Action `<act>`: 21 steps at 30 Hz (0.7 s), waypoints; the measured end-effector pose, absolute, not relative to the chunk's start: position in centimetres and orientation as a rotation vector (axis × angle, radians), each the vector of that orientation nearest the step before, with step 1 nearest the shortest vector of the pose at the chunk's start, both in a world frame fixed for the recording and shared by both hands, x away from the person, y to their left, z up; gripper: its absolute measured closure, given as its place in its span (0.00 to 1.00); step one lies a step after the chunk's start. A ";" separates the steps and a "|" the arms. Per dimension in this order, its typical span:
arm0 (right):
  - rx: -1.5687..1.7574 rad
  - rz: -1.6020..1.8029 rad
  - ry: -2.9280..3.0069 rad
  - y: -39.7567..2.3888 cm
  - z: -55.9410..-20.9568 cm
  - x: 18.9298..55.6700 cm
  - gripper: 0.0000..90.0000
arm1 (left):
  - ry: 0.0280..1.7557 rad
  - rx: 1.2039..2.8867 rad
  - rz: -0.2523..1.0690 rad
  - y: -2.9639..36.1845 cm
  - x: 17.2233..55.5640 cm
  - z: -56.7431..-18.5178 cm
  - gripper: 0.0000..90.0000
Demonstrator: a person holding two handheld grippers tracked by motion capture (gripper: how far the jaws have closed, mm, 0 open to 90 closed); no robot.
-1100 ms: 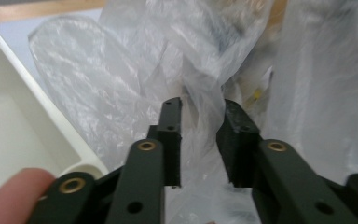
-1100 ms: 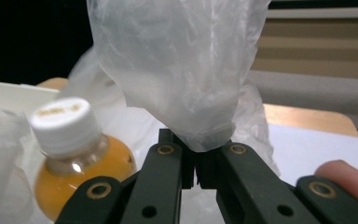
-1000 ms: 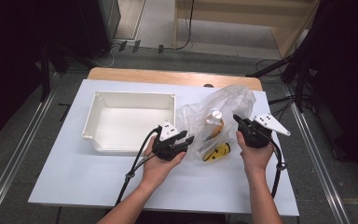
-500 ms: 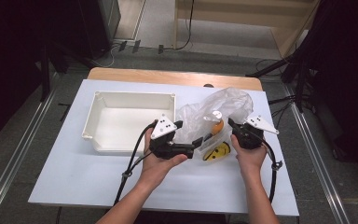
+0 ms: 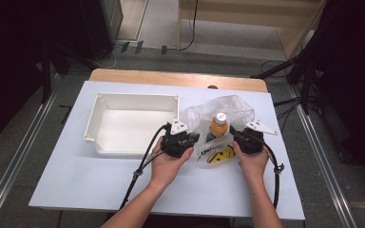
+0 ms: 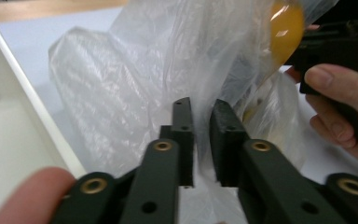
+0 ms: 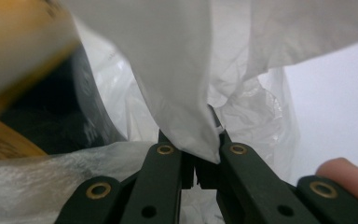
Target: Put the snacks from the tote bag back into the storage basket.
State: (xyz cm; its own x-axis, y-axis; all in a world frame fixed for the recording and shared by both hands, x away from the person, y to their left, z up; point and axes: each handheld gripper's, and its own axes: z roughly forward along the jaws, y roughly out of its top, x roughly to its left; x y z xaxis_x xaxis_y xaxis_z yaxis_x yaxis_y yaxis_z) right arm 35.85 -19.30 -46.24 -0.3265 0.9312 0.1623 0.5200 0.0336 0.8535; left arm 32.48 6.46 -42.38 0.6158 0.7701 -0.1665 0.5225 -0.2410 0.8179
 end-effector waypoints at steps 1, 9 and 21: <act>1.478 1.221 1.886 -19.3 -46.4 35.9 1.00 | 1.031 1.923 0.343 6.5 32.4 -42.8 0.99; 1.524 1.120 1.966 -19.1 -47.7 36.1 0.99 | 1.035 1.970 0.425 5.9 30.6 -45.5 1.00; 1.476 1.234 1.892 -20.2 -46.4 34.2 0.48 | 1.042 2.041 0.461 4.8 30.4 -47.4 1.00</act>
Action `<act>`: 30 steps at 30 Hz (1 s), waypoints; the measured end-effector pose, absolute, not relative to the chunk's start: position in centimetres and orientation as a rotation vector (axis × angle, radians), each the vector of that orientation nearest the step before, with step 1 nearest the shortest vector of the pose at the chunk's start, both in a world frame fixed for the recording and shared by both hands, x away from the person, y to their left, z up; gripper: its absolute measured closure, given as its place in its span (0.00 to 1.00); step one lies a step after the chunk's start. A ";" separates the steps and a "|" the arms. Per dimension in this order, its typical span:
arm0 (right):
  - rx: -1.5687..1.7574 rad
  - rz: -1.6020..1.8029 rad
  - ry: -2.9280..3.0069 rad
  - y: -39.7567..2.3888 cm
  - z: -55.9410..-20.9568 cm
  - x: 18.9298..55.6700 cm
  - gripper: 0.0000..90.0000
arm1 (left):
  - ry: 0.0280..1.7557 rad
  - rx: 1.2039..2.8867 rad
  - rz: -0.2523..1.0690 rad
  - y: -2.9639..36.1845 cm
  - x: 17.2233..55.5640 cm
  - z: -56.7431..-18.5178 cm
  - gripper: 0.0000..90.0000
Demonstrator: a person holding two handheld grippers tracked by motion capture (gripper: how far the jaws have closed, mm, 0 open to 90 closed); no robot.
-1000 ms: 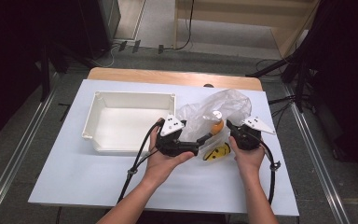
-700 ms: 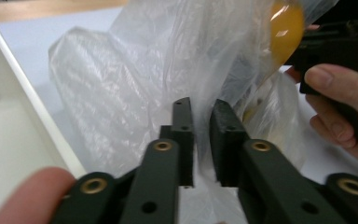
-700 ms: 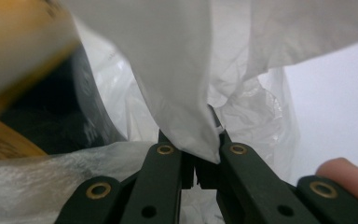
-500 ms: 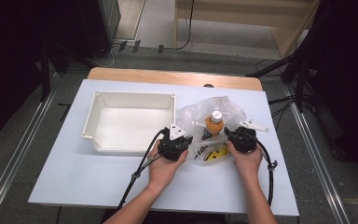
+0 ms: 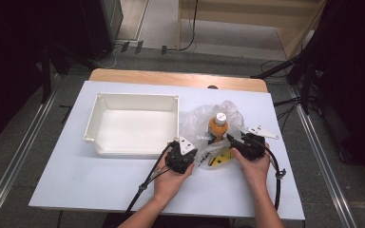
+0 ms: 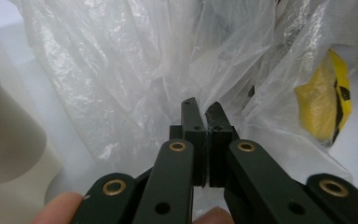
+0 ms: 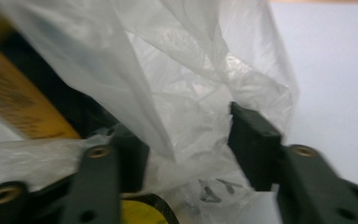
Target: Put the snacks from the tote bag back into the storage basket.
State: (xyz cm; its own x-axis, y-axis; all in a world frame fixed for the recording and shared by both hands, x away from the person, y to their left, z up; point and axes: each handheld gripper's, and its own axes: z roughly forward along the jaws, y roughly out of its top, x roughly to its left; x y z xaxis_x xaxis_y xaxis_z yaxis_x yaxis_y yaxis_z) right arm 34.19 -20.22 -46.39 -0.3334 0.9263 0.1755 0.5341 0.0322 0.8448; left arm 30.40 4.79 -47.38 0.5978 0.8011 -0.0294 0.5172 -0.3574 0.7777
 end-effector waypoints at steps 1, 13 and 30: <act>1.464 1.246 1.876 -20.4 -45.9 33.8 0.42 | 1.048 2.041 0.460 4.7 30.4 -47.4 1.00; 1.248 1.433 1.790 -21.2 -40.6 29.9 0.17 | 1.063 2.061 0.468 4.7 30.4 -47.6 1.00; 1.213 1.565 1.738 -20.1 -36.5 29.5 0.38 | 1.062 2.049 0.446 4.8 30.4 -47.7 1.00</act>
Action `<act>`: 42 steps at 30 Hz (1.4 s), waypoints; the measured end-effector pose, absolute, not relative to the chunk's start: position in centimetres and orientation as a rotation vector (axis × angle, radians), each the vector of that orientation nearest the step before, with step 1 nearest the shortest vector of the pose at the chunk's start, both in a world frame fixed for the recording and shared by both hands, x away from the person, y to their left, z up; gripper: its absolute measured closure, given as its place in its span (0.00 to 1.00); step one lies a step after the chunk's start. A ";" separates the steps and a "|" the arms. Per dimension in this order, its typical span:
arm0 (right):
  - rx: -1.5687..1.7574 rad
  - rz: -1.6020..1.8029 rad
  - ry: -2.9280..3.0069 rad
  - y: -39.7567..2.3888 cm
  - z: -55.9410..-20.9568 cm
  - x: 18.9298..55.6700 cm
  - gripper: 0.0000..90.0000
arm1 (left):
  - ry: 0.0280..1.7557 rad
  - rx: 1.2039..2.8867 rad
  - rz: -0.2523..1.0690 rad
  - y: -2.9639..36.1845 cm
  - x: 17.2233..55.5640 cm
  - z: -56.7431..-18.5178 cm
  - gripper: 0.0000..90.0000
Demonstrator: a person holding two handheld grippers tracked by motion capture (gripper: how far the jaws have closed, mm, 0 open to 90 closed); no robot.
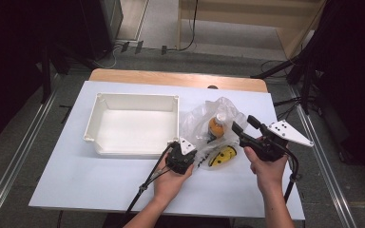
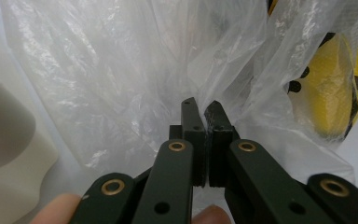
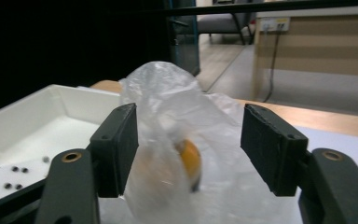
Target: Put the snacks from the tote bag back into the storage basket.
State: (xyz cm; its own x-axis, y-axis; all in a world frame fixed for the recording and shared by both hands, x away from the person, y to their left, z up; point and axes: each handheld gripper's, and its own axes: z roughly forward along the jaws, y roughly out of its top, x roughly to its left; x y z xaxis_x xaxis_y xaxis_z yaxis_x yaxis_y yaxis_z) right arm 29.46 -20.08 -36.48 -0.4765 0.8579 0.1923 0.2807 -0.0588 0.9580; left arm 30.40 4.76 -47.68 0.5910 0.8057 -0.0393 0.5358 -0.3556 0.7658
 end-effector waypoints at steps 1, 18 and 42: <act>1.211 1.580 1.739 -19.8 -36.5 29.6 0.34 | 1.065 2.049 0.447 4.8 30.4 -47.7 1.00; 1.275 1.426 1.695 -18.2 -37.7 33.4 1.00 | 1.063 2.031 0.427 5.0 30.4 -47.7 1.00; 1.676 0.926 1.909 -21.0 -48.3 37.3 0.99 | 1.075 2.032 0.419 5.1 30.5 -47.6 1.00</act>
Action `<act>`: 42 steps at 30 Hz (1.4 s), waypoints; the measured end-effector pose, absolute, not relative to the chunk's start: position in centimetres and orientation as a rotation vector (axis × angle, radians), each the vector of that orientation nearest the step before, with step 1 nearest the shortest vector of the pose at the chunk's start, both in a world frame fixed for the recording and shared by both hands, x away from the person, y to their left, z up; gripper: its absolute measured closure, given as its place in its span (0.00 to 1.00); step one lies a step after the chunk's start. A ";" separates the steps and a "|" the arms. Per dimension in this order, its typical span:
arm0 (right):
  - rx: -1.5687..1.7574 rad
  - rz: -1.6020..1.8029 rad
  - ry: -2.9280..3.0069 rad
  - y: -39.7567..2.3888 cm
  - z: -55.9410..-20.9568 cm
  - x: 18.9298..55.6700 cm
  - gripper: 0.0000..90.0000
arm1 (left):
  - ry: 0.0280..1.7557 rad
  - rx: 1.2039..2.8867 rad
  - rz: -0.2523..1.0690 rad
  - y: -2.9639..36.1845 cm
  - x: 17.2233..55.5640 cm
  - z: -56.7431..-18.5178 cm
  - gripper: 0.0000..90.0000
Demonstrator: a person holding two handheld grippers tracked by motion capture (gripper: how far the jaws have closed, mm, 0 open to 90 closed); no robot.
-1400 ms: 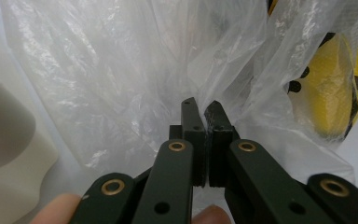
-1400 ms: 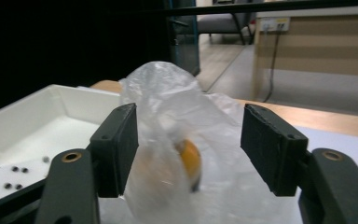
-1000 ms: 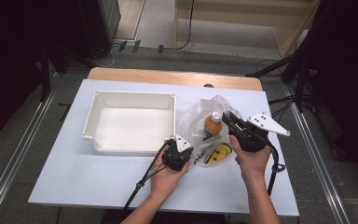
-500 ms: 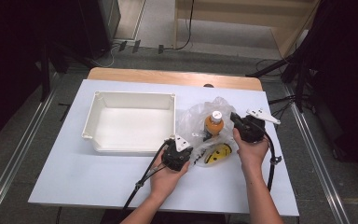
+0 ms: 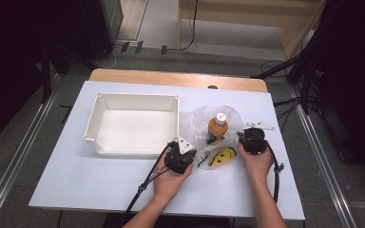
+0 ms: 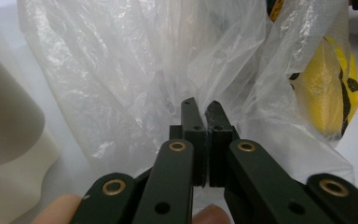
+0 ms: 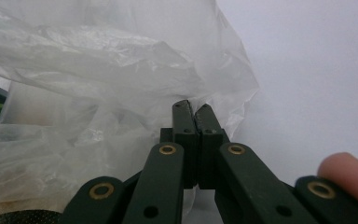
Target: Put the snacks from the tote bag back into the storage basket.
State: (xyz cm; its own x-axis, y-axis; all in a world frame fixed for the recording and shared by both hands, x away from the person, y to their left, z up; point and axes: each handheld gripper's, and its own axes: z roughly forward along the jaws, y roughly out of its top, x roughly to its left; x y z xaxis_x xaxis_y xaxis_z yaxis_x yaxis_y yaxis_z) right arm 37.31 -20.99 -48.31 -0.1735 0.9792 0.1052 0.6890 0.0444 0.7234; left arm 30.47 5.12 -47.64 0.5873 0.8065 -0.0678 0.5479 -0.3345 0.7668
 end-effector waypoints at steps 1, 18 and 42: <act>1.690 0.938 1.905 -21.1 -48.3 37.3 0.94 | 1.074 2.032 0.418 5.1 30.5 -47.6 1.00; 1.382 1.349 1.834 -20.7 -43.8 30.3 0.61 | 1.073 2.029 0.428 5.1 30.4 -47.6 1.00; 1.459 1.116 2.155 -17.2 -48.1 32.1 0.92 | 1.065 2.027 0.421 5.2 30.4 -47.6 1.00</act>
State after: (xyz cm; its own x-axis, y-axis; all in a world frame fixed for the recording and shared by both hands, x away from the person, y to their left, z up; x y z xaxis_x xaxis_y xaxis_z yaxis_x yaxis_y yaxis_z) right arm 32.15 -17.17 -48.05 -0.4342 0.8857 0.1641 0.6453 0.1787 0.7428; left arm 30.37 5.18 -47.64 0.5919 0.8032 -0.0667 0.5405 -0.3342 0.7721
